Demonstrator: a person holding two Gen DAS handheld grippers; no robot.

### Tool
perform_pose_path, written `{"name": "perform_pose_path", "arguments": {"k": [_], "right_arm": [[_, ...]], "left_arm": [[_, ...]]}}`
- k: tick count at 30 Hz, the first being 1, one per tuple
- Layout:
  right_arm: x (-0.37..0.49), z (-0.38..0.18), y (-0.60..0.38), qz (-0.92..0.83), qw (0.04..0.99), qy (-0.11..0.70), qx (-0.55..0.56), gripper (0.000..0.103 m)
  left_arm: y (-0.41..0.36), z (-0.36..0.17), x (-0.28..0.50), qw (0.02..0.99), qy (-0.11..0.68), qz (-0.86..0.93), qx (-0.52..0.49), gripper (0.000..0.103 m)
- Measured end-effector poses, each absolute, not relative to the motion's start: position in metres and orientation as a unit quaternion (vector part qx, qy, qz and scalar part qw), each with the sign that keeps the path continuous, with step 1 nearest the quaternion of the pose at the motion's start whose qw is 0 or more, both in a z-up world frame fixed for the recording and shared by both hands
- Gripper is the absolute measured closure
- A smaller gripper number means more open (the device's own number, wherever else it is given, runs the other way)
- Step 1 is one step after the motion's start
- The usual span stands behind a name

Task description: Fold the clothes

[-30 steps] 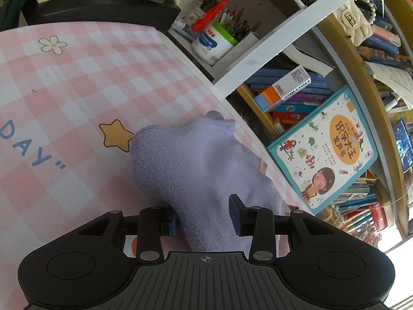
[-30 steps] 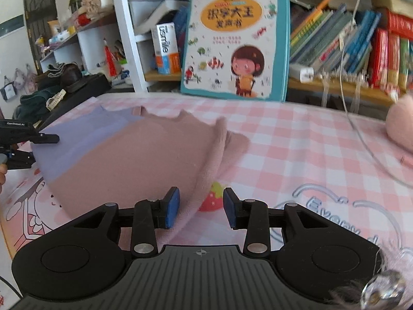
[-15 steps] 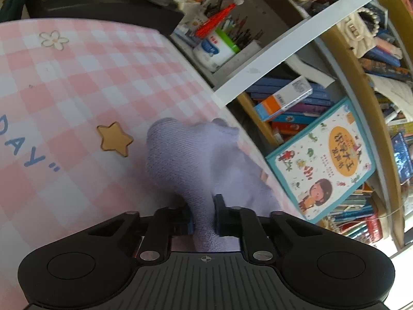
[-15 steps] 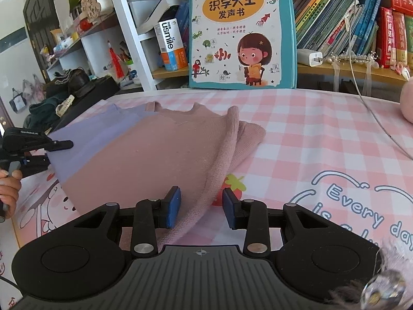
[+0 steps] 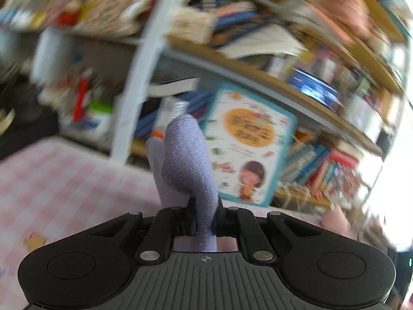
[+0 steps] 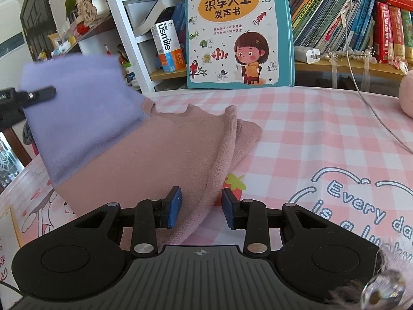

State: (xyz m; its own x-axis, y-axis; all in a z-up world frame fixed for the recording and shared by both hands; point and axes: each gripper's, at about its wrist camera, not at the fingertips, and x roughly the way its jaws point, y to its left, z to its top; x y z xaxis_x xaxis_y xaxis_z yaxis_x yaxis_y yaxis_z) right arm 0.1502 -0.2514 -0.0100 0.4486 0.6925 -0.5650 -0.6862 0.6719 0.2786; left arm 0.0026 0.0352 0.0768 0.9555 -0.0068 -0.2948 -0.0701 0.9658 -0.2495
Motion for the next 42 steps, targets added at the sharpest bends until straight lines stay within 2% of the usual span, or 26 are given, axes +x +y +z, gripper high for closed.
{"name": "perform_pose_path", "arguments": {"k": [6, 8, 10, 11, 13, 17, 21, 27, 30, 35, 37, 42], "right_arm": [[0.150, -0.011, -0.251, 0.404, 0.852, 0.334, 0.003, 0.071], [0.150, -0.011, -0.251, 0.404, 0.851, 0.334, 0.004, 0.071], [0.150, -0.011, -0.252, 0.404, 0.851, 0.335, 0.004, 0.071], [0.150, -0.010, -0.252, 0.404, 0.851, 0.335, 0.004, 0.071], [0.150, -0.010, -0.252, 0.404, 0.851, 0.336, 0.004, 0.071], [0.150, -0.010, -0.252, 0.404, 0.851, 0.336, 0.004, 0.071], [0.149, -0.010, -0.253, 0.404, 0.850, 0.337, 0.006, 0.070], [0.155, -0.010, -0.260, 0.399, 0.850, 0.345, 0.018, 0.060], [0.159, -0.008, -0.270, 0.389, 0.852, 0.350, 0.033, 0.056], [0.162, 0.002, -0.301, 0.398, 0.846, 0.337, 0.109, 0.053], [0.161, 0.007, -0.309, 0.419, 0.830, 0.334, 0.153, 0.046], [0.161, 0.012, -0.300, 0.459, 0.782, 0.356, 0.223, 0.040]], "left_arm": [[-0.033, 0.066, 0.017, 0.984, 0.174, -0.035, -0.013, 0.092], [-0.056, 0.054, 0.023, 0.975, 0.208, -0.064, 0.033, 0.089], [-0.079, 0.037, 0.029, 0.960, 0.253, -0.091, 0.083, 0.077], [-0.088, 0.030, 0.030, 0.953, 0.267, -0.095, 0.107, 0.074], [-0.105, 0.015, 0.030, 0.942, 0.281, -0.097, 0.155, 0.058], [-0.120, 0.007, 0.021, 0.939, 0.267, -0.102, 0.193, 0.047], [-0.109, 0.018, 0.015, 0.947, 0.257, -0.127, 0.148, 0.043], [-0.078, 0.048, -0.009, 0.969, 0.174, -0.164, 0.062, 0.042], [-0.053, 0.064, -0.022, 0.977, 0.127, -0.172, 0.025, 0.033], [-0.016, 0.064, -0.010, 0.985, 0.140, -0.101, -0.009, 0.032], [-0.008, 0.058, -0.006, 0.985, 0.148, -0.085, -0.012, 0.032], [-0.009, 0.041, 0.003, 0.982, 0.164, -0.092, 0.014, 0.033]]}}
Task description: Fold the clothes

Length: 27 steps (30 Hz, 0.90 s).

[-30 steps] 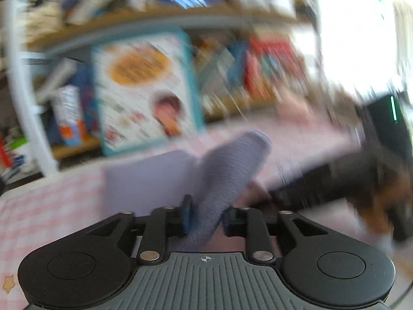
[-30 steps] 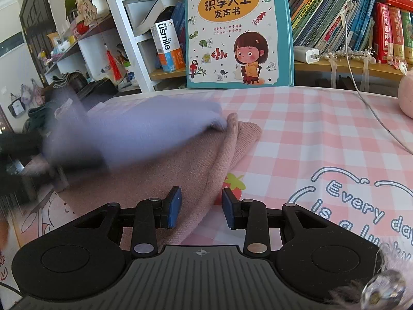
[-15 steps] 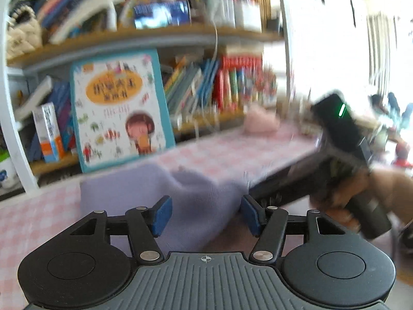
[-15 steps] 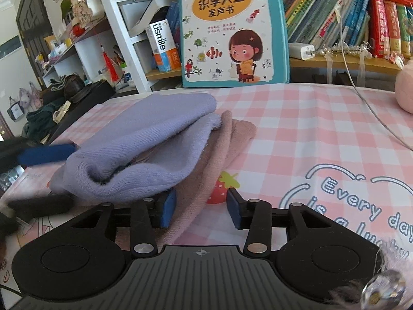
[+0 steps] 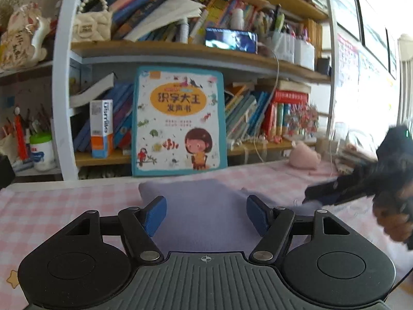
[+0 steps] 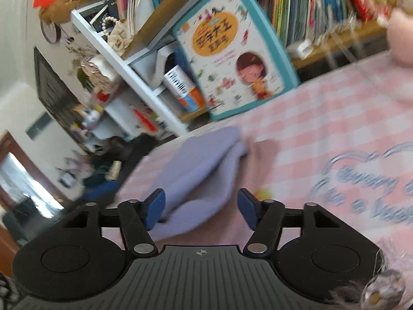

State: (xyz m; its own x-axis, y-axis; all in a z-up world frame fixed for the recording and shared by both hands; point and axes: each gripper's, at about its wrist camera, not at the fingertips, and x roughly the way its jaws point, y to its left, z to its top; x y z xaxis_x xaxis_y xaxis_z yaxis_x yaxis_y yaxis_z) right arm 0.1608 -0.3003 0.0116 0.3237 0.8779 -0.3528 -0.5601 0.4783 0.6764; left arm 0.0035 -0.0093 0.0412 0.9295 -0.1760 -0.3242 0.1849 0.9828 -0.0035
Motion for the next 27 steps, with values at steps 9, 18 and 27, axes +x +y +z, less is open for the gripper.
{"name": "perform_pose_path", "arguments": {"k": [9, 18, 27], "right_arm": [[0.166, 0.019, -0.246, 0.445, 0.782, 0.397, 0.183, 0.040], [0.157, 0.020, -0.212, 0.427, 0.817, 0.367, 0.124, 0.093], [0.114, 0.018, -0.237, 0.374, 0.861, 0.335, 0.079, 0.103]], "left_arm": [[-0.036, 0.001, 0.007, 0.957, 0.230, -0.134, 0.118, 0.038], [-0.031, 0.000, 0.003, 0.958, 0.219, -0.146, 0.110, 0.034], [-0.023, 0.005, 0.001, 0.957, 0.225, -0.163, 0.087, 0.033]]}}
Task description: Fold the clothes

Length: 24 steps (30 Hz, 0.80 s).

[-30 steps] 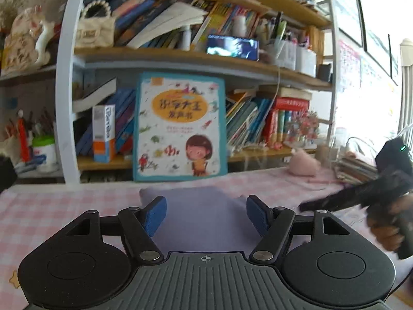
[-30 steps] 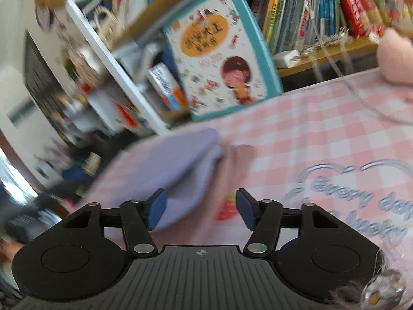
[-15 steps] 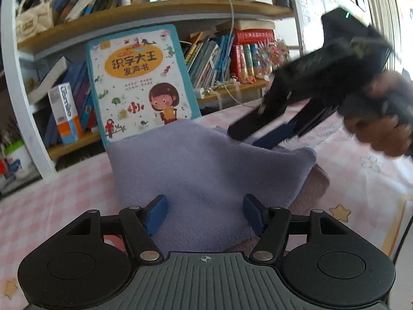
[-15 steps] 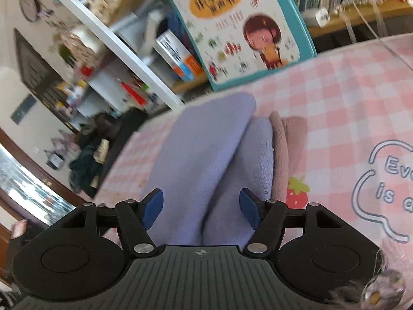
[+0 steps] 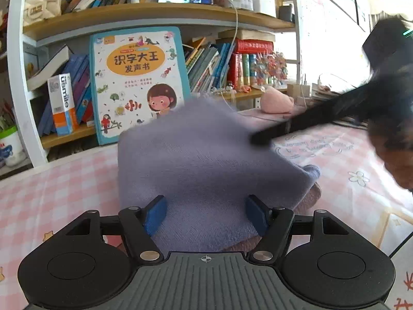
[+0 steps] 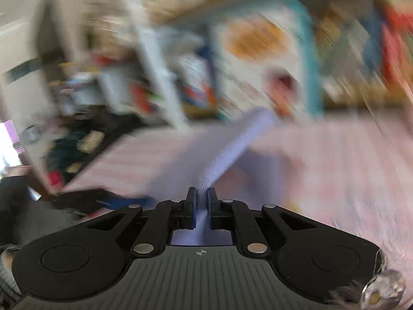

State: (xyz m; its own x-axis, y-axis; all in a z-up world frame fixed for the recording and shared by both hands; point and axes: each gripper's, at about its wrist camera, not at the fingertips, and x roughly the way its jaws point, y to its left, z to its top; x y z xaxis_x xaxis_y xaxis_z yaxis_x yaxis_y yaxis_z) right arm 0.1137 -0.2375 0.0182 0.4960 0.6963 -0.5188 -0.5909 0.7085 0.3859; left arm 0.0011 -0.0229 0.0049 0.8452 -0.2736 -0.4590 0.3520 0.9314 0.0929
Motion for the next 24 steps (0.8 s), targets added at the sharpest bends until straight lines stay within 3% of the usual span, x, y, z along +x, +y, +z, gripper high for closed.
{"name": "perform_pose_path", "arguments": {"k": [3, 8, 9, 10, 12, 13, 15, 16, 17, 18, 24], "right_arm": [[0.136, -0.010, -0.259, 0.350, 0.847, 0.376, 0.137, 0.103], [0.143, -0.005, -0.269, 0.350, 0.833, 0.387, 0.185, 0.100], [0.142, -0.002, -0.267, 0.353, 0.832, 0.386, 0.186, 0.091], [0.142, 0.000, -0.265, 0.358, 0.828, 0.386, 0.193, 0.069], [0.146, 0.003, -0.261, 0.371, 0.817, 0.385, 0.216, 0.049], [0.148, 0.005, -0.258, 0.373, 0.813, 0.388, 0.223, 0.048], [0.148, 0.007, -0.249, 0.375, 0.811, 0.395, 0.213, 0.048], [0.147, 0.007, -0.244, 0.378, 0.811, 0.398, 0.202, 0.054], [0.145, 0.007, -0.240, 0.382, 0.811, 0.400, 0.189, 0.064], [0.142, 0.009, -0.236, 0.391, 0.810, 0.401, 0.175, 0.094], [0.105, 0.037, -0.234, 0.385, 0.862, 0.317, 0.086, 0.097]], "left_arm": [[-0.016, 0.012, 0.001, 0.957, 0.229, -0.164, 0.070, 0.033], [0.011, 0.033, -0.001, 0.967, 0.207, -0.149, 0.015, 0.033], [0.016, 0.037, -0.001, 0.968, 0.202, -0.148, 0.004, 0.033], [0.020, 0.040, 0.001, 0.969, 0.198, -0.149, -0.008, 0.033], [0.024, 0.042, 0.007, 0.969, 0.197, -0.150, -0.018, 0.033], [0.023, 0.041, 0.011, 0.969, 0.198, -0.147, -0.013, 0.033], [0.019, 0.037, 0.018, 0.969, 0.202, -0.142, -0.003, 0.033], [0.017, 0.033, 0.021, 0.968, 0.206, -0.141, 0.000, 0.033], [0.015, 0.030, 0.024, 0.967, 0.211, -0.140, 0.003, 0.033], [0.014, 0.028, 0.026, 0.967, 0.215, -0.140, 0.002, 0.033], [0.009, 0.020, 0.032, 0.963, 0.233, -0.136, 0.017, 0.033]]}}
